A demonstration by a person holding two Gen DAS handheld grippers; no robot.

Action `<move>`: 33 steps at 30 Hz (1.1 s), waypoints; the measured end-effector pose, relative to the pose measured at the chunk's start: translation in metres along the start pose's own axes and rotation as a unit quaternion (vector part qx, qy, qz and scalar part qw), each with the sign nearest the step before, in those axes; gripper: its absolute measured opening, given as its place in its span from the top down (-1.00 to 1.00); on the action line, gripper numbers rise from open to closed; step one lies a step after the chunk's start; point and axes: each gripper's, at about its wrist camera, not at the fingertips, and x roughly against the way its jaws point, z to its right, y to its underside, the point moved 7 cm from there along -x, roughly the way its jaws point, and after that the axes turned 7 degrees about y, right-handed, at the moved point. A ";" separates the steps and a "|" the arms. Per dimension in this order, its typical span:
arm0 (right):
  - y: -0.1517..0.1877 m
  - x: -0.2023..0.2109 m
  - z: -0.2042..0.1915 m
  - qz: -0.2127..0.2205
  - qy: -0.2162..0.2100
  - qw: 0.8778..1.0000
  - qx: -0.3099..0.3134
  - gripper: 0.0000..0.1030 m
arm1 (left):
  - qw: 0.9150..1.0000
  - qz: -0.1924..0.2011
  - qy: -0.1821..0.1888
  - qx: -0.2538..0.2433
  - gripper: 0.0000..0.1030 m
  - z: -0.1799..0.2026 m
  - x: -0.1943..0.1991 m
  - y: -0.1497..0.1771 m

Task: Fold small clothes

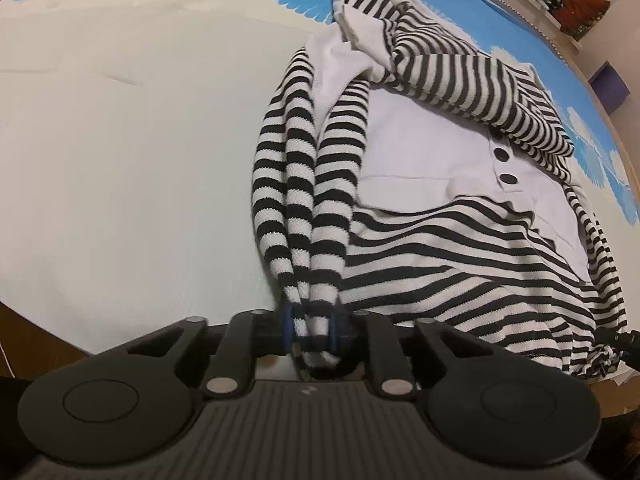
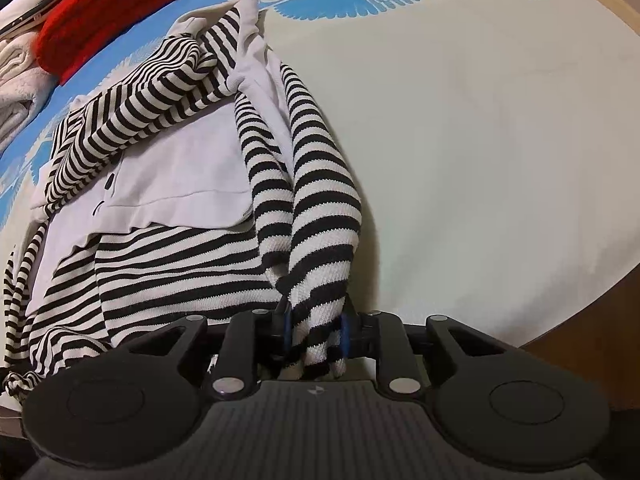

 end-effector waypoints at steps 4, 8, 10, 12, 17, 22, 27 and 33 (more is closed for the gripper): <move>0.000 0.000 0.000 -0.001 -0.001 1.000 0.000 0.59 | 1.000 -0.003 -0.005 -0.013 0.71 0.002 -0.001 0.001; 0.001 -0.002 -0.001 -0.006 -0.001 1.000 0.003 0.59 | 1.000 -0.004 -0.004 -0.015 0.71 0.002 -0.002 0.001; 0.000 -0.002 -0.001 -0.005 0.000 1.000 0.005 0.59 | 1.000 -0.003 -0.004 -0.016 0.71 0.003 -0.002 0.002; 0.000 -0.003 -0.001 -0.003 0.001 1.000 0.007 0.60 | 1.000 -0.002 -0.006 -0.020 0.70 0.003 -0.002 0.002; 0.000 -0.001 -0.002 0.002 0.002 1.000 0.012 0.63 | 0.999 0.002 -0.011 -0.035 0.71 0.005 -0.001 0.002; 0.000 -0.001 -0.001 0.004 0.002 1.000 0.014 0.68 | 0.999 0.003 -0.012 -0.041 0.74 0.005 0.000 0.002; -0.005 0.011 -0.004 0.032 -0.004 0.999 0.021 0.81 | 0.998 0.021 -0.013 -0.060 0.84 0.012 0.011 0.000; -0.031 0.059 -0.007 0.101 -0.055 0.993 0.002 0.84 | 0.991 0.057 0.008 -0.123 0.85 0.037 0.057 -0.020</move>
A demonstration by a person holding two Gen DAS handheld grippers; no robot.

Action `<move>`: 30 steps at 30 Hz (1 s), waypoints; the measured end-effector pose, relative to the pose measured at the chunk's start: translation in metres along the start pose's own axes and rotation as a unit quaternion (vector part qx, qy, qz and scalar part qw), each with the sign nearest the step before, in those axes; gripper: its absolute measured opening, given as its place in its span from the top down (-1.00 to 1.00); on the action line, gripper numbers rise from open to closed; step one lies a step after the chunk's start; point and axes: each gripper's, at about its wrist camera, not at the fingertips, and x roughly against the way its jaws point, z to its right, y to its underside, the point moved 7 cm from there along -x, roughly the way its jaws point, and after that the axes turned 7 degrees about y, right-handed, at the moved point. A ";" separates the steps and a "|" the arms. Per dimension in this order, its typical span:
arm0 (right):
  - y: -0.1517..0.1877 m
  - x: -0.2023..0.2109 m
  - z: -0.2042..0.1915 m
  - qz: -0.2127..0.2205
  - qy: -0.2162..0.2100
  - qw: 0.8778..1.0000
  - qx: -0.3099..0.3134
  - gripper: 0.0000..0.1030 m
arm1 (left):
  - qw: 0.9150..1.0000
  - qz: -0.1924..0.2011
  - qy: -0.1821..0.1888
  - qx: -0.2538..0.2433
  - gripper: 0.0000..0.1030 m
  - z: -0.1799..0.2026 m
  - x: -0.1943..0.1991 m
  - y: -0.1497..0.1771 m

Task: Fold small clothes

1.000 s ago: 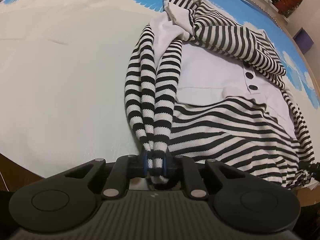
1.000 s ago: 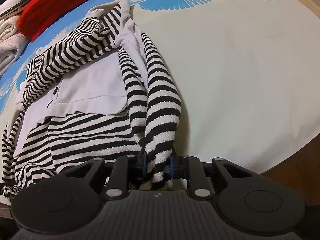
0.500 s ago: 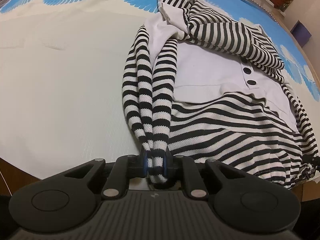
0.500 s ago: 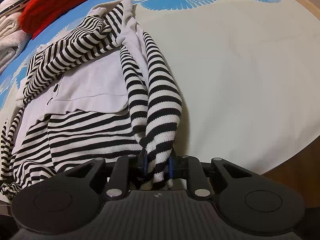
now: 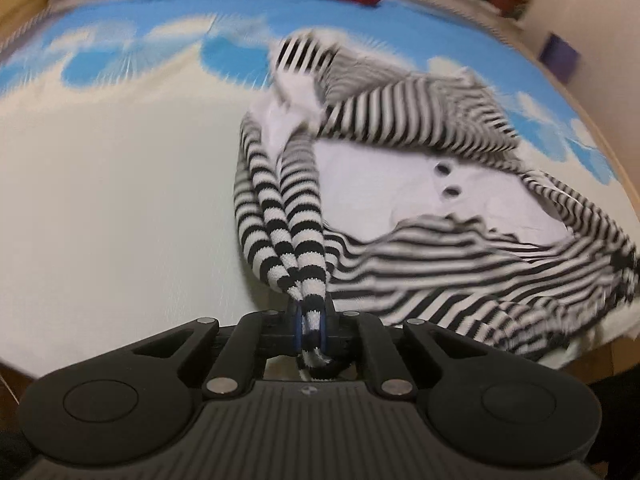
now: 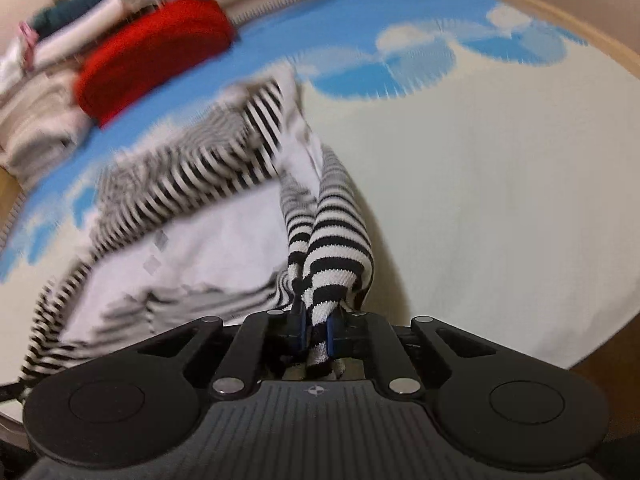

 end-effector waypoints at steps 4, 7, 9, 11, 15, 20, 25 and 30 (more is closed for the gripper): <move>-0.022 0.039 -0.004 0.045 -0.050 0.998 -0.012 0.85 | 0.999 0.032 0.033 -0.008 0.85 0.007 0.042 -0.021; -0.025 0.072 -0.002 0.065 -0.082 0.994 -0.020 0.85 | 0.998 0.032 0.055 -0.008 0.86 0.009 0.077 -0.019; -0.023 0.094 0.000 0.071 -0.099 0.992 -0.022 0.85 | 0.997 0.027 0.076 -0.009 0.86 0.012 0.099 -0.012; -0.016 0.118 0.007 0.067 -0.114 0.991 -0.037 0.85 | 0.995 0.019 0.096 -0.008 0.86 0.014 0.120 -0.002; 0.000 0.151 0.013 0.057 -0.132 0.988 -0.052 0.85 | 0.991 -0.001 0.129 0.027 0.85 0.006 0.135 0.011; -0.006 0.123 0.013 0.029 -0.129 0.988 -0.076 0.85 | 0.988 -0.026 0.133 0.078 0.85 -0.014 0.091 -0.015; -0.064 0.043 0.002 -0.002 -0.122 0.989 -0.089 0.85 | 0.980 -0.039 0.137 0.138 0.85 -0.044 0.009 -0.089; -0.136 -0.044 -0.031 -0.023 -0.118 0.990 -0.071 0.84 | 0.968 -0.057 0.128 0.207 0.78 -0.076 -0.071 -0.148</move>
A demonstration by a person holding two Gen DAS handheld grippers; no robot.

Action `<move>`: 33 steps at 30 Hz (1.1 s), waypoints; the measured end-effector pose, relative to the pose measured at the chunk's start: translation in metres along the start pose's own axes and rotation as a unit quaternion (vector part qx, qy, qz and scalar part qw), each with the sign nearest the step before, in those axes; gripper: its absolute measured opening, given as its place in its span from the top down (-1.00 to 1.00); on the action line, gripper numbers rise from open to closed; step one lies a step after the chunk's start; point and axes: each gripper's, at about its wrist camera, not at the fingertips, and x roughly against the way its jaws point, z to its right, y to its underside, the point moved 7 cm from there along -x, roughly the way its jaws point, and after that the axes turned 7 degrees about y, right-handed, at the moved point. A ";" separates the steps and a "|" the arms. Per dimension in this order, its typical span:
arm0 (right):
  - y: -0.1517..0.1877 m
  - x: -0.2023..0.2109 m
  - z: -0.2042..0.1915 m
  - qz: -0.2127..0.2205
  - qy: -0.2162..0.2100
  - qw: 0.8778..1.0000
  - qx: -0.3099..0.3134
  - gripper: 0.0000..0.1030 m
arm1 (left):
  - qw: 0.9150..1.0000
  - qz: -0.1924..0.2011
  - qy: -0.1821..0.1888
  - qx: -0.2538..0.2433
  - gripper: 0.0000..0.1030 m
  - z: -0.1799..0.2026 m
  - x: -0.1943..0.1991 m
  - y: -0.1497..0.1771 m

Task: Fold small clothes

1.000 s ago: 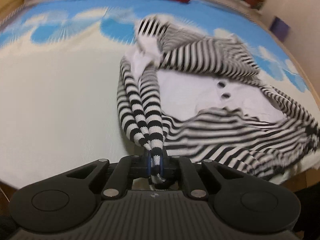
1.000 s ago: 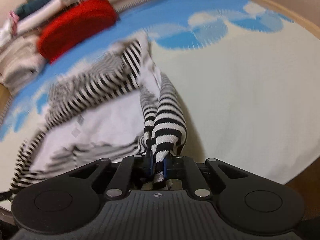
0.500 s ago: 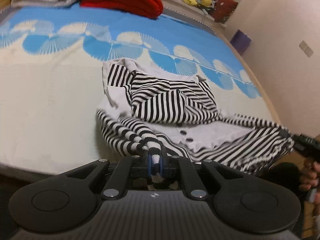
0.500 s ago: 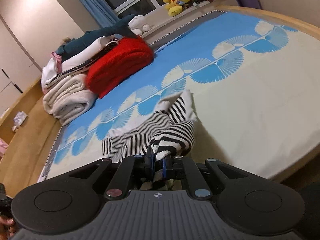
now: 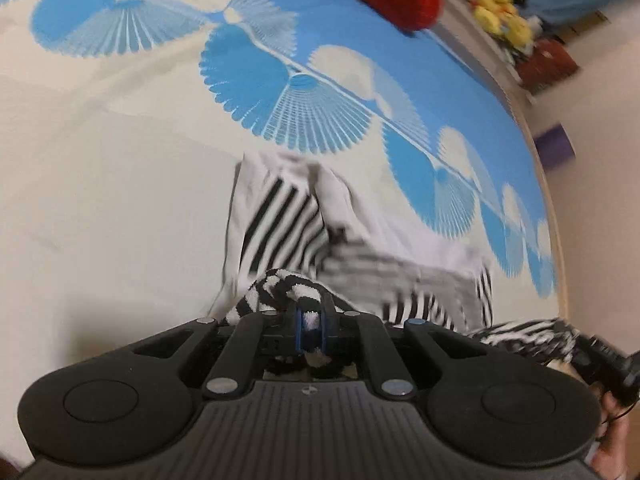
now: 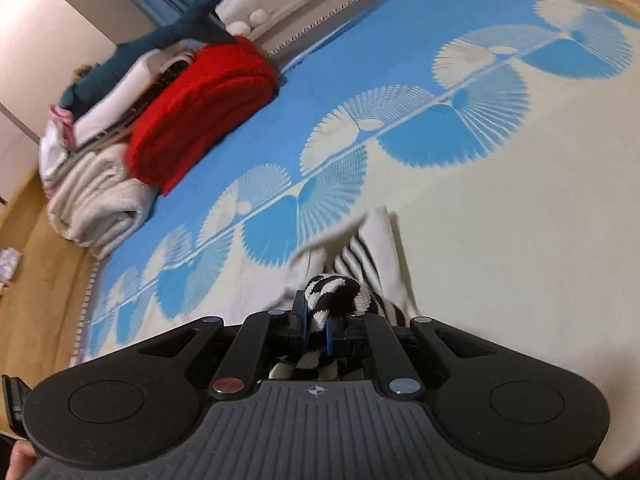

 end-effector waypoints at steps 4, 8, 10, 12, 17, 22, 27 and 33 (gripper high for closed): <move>-0.032 -0.051 0.004 0.006 0.015 1.000 -0.012 0.63 | 0.995 0.030 0.054 0.081 0.40 -0.026 -0.014 -0.029; -0.031 -0.060 0.029 0.025 -0.012 0.998 -0.051 0.55 | 0.995 0.092 0.046 0.016 -0.14 -0.007 0.010 -0.047; -0.031 -0.063 0.034 0.023 -0.010 0.998 -0.050 0.44 | 0.992 0.103 0.057 -0.053 -0.14 0.008 0.018 -0.049; -0.033 -0.060 0.035 0.040 0.004 0.999 -0.027 0.34 | 0.989 0.091 0.049 -0.109 -0.14 0.018 0.013 -0.041; -0.044 -0.049 0.047 0.076 -0.002 0.997 -0.022 0.09 | 0.966 0.066 -0.036 -0.249 -0.14 0.034 -0.015 -0.009; -0.026 -0.065 0.023 0.047 0.029 0.986 0.156 -0.13 | 0.943 0.031 -0.070 -0.324 -0.26 0.035 -0.052 0.012; 0.000 -0.097 0.001 0.023 0.070 0.952 0.297 -0.15 | 0.925 0.056 -0.108 -0.360 -0.24 0.037 -0.068 0.002; 0.005 -0.128 -0.020 0.016 0.082 0.932 0.353 0.45 | 0.914 0.075 -0.122 -0.379 0.75 0.043 -0.073 -0.014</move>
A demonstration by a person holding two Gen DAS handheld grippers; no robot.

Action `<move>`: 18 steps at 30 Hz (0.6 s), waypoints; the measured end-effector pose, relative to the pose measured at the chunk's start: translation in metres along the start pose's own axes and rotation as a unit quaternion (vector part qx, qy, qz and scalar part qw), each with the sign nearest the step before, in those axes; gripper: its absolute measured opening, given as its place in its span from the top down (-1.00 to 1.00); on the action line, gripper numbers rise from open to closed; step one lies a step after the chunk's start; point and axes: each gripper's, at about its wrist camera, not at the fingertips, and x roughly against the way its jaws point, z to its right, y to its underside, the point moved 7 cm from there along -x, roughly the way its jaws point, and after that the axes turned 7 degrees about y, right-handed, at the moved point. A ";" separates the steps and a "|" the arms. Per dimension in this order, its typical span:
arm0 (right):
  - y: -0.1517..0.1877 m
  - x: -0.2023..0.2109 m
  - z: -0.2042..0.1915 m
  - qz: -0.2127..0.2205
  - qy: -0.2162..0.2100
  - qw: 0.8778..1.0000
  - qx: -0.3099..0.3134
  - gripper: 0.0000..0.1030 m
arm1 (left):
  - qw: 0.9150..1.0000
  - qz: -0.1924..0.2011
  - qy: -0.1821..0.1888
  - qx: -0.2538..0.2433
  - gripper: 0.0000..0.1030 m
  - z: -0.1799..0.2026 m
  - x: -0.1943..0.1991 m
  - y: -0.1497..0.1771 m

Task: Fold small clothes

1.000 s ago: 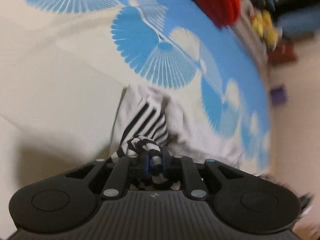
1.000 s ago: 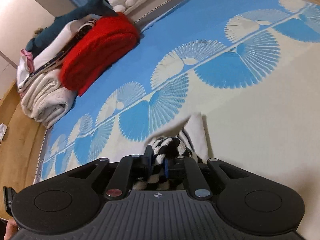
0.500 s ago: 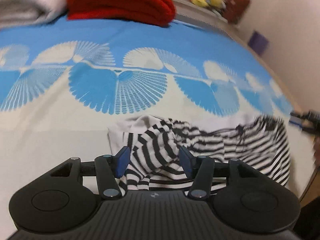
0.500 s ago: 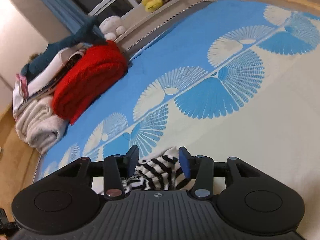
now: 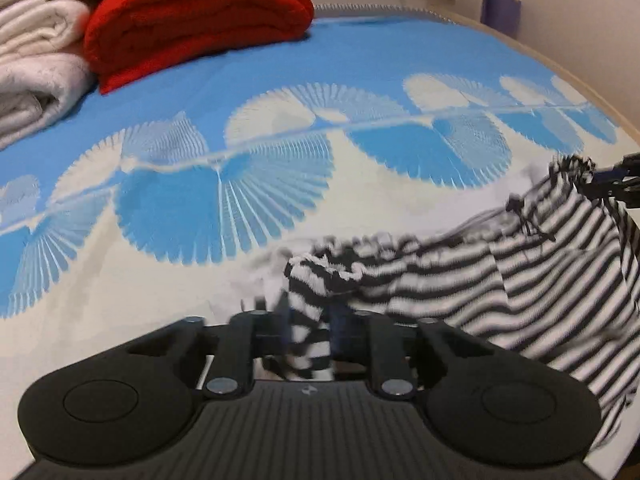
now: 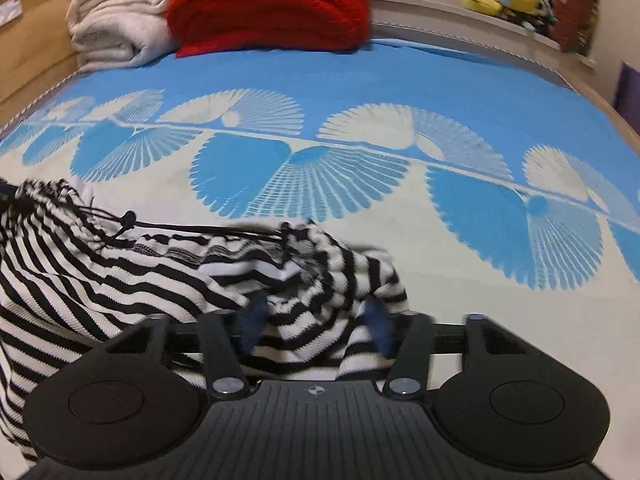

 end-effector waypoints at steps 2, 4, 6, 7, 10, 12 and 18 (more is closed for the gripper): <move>-0.011 -0.002 -0.001 0.015 0.004 1.000 0.000 0.87 | 0.997 0.056 -0.023 0.038 0.82 -0.017 0.012 -0.020; -0.038 0.016 0.003 0.089 0.010 0.995 -0.033 0.96 | 0.988 0.105 -0.049 0.105 0.83 -0.043 0.026 -0.034; -0.066 0.037 0.012 0.174 0.038 0.981 -0.075 1.00 | 0.980 0.113 -0.077 0.142 0.83 -0.059 0.025 -0.038; -0.073 0.037 0.017 0.186 0.056 0.977 -0.089 1.00 | 0.982 0.094 -0.076 0.148 0.83 -0.062 0.016 -0.037; -0.072 0.000 0.021 0.118 0.060 0.984 -0.120 1.00 | 0.989 0.029 -0.055 0.136 0.72 -0.056 -0.016 -0.029; -0.069 -0.015 0.013 0.088 0.058 0.989 -0.104 0.97 | 0.991 -0.016 -0.053 0.123 0.51 -0.054 -0.031 -0.022; -0.071 0.015 0.021 0.109 -0.028 0.983 -0.142 0.00 | 0.976 -0.010 0.010 0.219 -0.03 -0.090 -0.017 -0.005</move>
